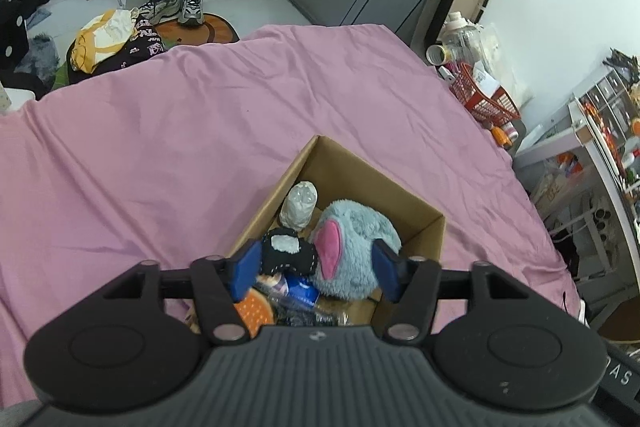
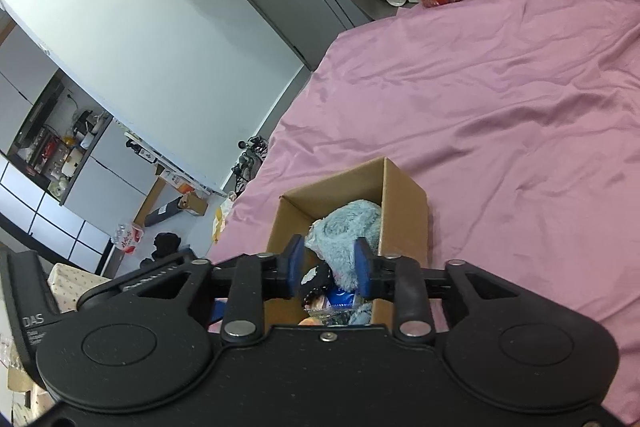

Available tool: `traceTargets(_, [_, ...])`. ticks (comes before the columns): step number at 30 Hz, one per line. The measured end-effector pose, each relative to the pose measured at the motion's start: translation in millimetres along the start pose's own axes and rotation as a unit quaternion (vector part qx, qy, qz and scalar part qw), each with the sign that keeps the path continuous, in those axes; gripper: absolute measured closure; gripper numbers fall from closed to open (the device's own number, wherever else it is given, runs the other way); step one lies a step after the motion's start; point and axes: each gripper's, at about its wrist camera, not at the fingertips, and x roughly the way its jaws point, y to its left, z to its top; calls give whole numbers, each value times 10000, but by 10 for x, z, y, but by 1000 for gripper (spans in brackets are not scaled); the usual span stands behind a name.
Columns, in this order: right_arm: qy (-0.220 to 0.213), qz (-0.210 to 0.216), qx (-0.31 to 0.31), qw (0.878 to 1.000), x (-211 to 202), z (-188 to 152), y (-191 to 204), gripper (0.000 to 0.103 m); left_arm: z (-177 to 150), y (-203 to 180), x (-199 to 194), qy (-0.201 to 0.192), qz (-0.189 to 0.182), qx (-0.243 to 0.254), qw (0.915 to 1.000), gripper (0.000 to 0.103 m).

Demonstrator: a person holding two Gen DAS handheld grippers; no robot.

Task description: Organize soft objects

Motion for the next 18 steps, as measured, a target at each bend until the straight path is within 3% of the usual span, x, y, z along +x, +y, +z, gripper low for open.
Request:
traceTargets(1, [-20,-41,-8,10000,-25,1,7,68,-10,-14,-43,-24,8,34,10000,26])
traceTargets(3, [-52,-101,-10,9999,-96,-7,6,63,-30,-29,-133,-96,27,130,9999,25])
traceTargets(5, [-84,-177,27,9998,-174,-20,-10,51,-43,-50,-211,-104,34,227,9997,24])
traceTargets(10, [-134,-309,97,9994,-356,-84,-52,44,-96,-69,-393,1,57,402,9992,20])
traceTargets(18, [-283,-303,-82,9991,-681,-103,12,20,-243,-153,-626,33,243,819,9963,17])
